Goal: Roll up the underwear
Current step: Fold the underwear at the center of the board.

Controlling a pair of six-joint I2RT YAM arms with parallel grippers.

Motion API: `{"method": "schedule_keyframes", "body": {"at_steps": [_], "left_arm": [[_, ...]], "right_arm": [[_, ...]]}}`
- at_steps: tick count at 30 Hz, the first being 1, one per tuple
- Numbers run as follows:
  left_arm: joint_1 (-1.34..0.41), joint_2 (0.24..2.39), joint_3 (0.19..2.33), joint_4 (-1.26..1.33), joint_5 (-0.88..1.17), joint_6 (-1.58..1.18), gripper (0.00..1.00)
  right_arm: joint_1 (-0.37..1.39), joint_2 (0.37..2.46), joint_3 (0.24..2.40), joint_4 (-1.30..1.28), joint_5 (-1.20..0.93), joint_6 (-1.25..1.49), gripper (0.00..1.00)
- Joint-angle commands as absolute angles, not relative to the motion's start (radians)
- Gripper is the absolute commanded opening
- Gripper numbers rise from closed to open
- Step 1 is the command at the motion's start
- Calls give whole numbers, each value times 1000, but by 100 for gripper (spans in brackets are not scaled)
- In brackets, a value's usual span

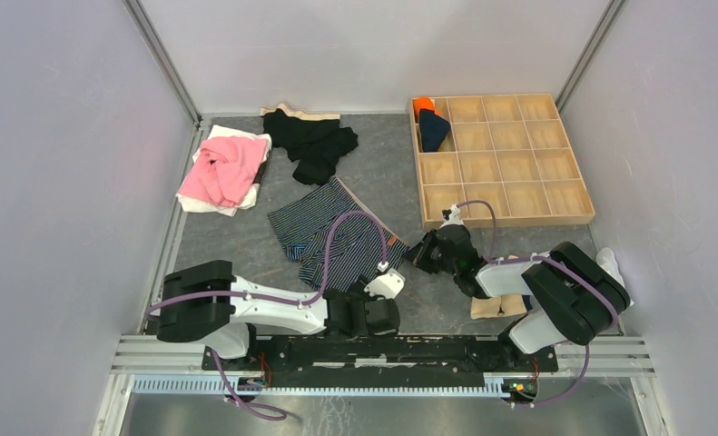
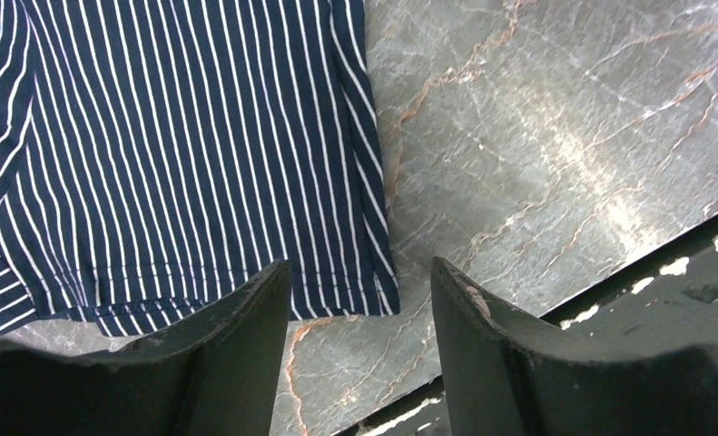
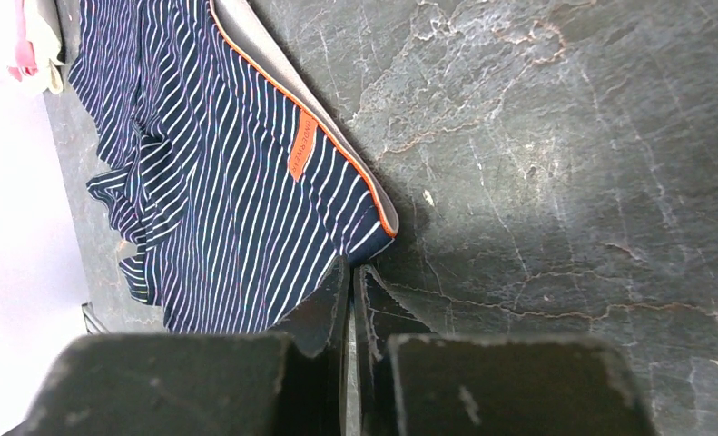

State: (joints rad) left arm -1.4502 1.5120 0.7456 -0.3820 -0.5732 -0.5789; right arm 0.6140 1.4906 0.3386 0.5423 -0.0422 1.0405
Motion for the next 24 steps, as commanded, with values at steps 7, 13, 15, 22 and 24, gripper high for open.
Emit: {"method": "schedule_keyframes", "body": {"at_steps": [7,13,15,22,24], "left_arm": [[-1455,1590,769,-324,-601,-639,57],[-1456,1614,773,-347,-577,-640,47],[-1456,1603,765,-362,-571,-647,48],[-1456,1552,734,-383,-517,-672,48],[-1456,1545,725,-381,-502,-676,47]], "right_arm": [[613,1446,334,509,-31,1011,5],[613,1433,333,496,-23,1004,4],[613,1428,333,491,-20,1004,4],[613,1413,333,480,-11,1001,4],[613,1411,334,477,-10,999,4]]}}
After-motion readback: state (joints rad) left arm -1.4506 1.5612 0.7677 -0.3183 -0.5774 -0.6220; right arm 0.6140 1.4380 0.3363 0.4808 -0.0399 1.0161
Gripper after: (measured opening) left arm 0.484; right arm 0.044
